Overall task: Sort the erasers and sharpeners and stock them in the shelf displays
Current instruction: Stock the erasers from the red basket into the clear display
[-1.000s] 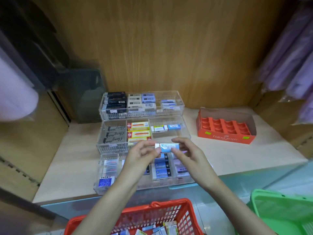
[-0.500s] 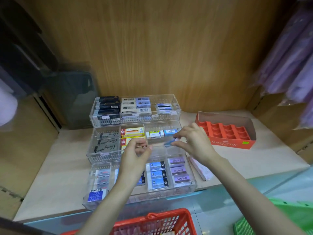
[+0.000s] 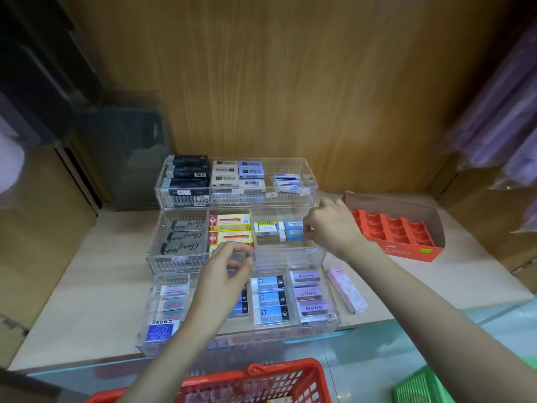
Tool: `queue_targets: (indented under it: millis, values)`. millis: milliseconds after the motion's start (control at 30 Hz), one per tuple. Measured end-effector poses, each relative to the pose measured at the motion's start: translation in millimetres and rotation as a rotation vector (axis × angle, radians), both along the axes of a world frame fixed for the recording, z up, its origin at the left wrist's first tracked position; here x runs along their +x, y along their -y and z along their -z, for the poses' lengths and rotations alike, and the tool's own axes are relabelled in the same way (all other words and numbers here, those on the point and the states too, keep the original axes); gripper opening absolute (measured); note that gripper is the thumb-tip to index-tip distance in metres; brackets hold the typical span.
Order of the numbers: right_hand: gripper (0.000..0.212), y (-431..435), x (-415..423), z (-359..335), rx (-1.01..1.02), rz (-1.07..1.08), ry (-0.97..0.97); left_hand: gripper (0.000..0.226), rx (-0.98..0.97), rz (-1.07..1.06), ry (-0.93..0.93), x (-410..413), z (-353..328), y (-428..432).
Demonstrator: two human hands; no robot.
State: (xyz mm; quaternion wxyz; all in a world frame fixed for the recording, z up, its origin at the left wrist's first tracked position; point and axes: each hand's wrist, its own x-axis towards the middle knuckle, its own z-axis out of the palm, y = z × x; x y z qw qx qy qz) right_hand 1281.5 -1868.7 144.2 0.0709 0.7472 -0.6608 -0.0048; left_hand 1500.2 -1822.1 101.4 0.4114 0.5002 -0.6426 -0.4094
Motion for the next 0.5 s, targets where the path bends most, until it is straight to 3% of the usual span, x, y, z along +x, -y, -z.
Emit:
queue_targets:
  millis: [300, 400, 500]
  values:
    - [0.014, 11, 3, -1, 0.117, 0.069, -0.056, 0.035, -0.049, 0.005, 0.028, 29, -8, -45]
    - [0.02, -3, 5, -1, 0.056, 0.117, 0.089, 0.021, 0.006, 0.077, 0.062, 58, -8, -71]
    - [0.02, -44, 21, 2, -0.153, 0.131, 0.356, 0.012, 0.085, 0.157, 0.138, 92, 5, -99]
